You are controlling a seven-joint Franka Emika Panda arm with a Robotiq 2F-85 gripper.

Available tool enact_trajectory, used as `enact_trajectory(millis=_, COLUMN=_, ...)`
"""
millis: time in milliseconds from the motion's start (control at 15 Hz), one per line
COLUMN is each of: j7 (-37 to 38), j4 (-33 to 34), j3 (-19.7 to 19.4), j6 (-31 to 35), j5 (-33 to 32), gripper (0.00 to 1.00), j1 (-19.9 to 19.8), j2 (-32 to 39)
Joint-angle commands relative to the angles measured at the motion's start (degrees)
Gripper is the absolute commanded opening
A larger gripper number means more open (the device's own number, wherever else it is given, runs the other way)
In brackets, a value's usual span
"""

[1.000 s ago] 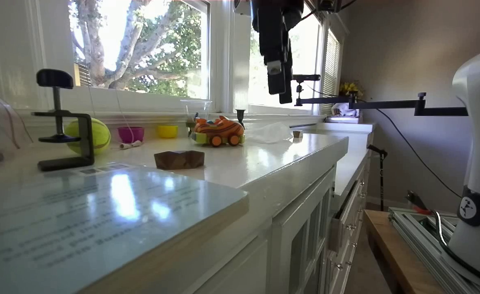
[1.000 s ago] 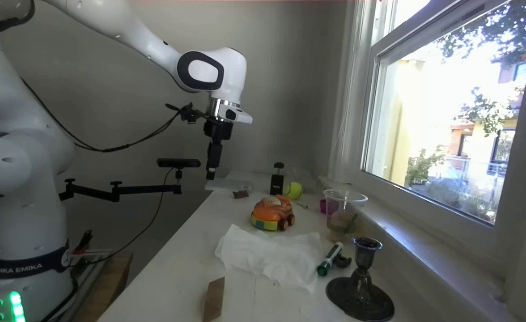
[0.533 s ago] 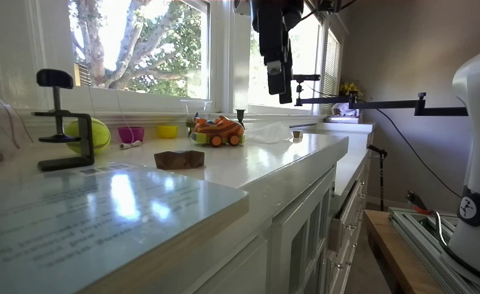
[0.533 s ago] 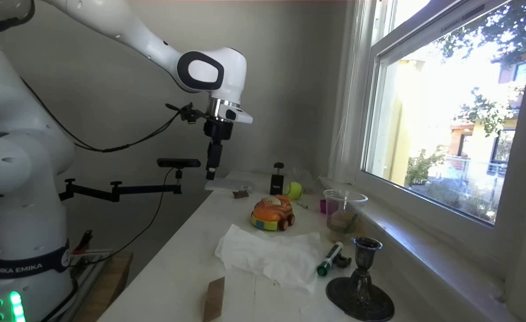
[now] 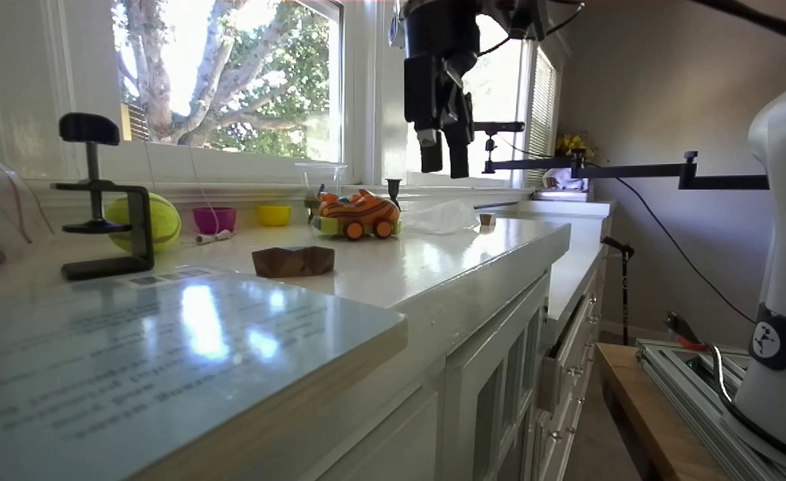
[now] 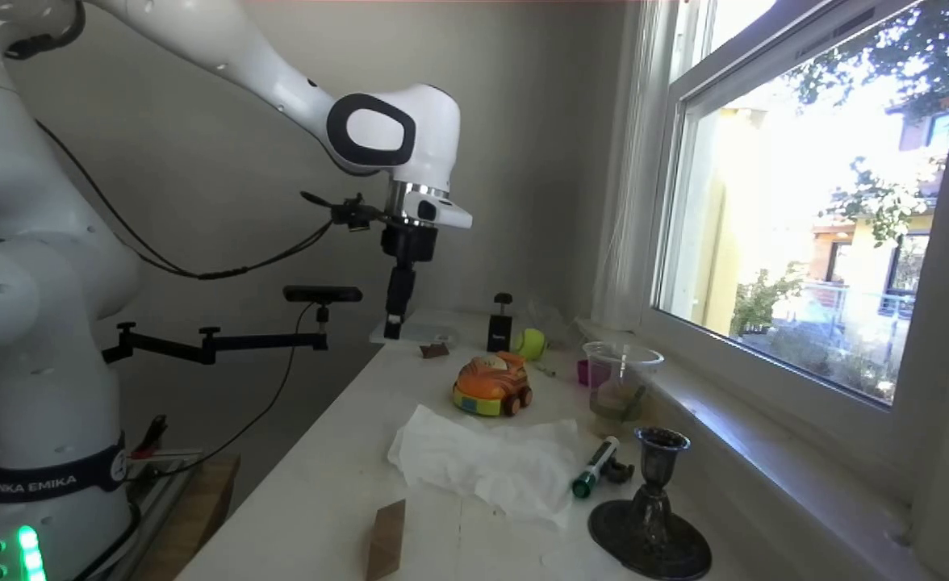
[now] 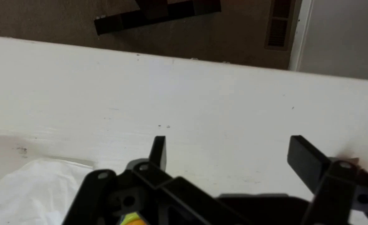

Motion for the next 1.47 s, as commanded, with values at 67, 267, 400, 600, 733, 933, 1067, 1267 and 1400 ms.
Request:
enact_trajectory(millis=67, j7=9.1, j4=3.0, j3=-0.5, j6=5.7, j5=-5.0, gripper=1.0, j1=-4.6, j2=5.4)
enact_trajectory(millis=267, j7=15.9, j4=5.8, j3=-1.2, j6=9.3, j5=-10.0, gripper=1.0, j1=-8.0, j2=9.0)
enact_trajectory(millis=400, j7=20.4, j4=8.5, j3=-1.9, j6=10.8, j5=-13.8, gripper=1.0, j1=-10.0, j2=11.3)
enact_trajectory(millis=600, j7=26.1, j4=12.5, j3=-3.6, j6=11.4, j5=-18.9, gripper=1.0, j1=-11.9, j2=13.6)
enact_trajectory(millis=733, j7=29.6, j4=14.5, j3=-4.9, j6=10.9, j5=-22.0, gripper=1.0, j1=-12.6, j2=14.5)
enact_trajectory(millis=933, j7=34.4, j4=16.5, j3=-7.2, j6=9.8, j5=-26.1, gripper=1.0, j1=-13.7, j2=14.6)
enact_trajectory(millis=1067, j7=37.1, j4=16.9, j3=-8.7, j6=9.6, j5=-28.5, gripper=1.0, j1=-14.4, j2=14.4)
enact_trajectory(millis=1267, j7=38.6, j4=17.4, j3=-11.3, j6=10.8, j5=-29.4, gripper=1.0, j1=-15.4, j2=15.2)
enact_trajectory(millis=1400, j7=38.3, j4=17.8, j3=-12.7, j6=12.7, j5=-28.2, gripper=1.0, j1=-15.7, j2=16.1)
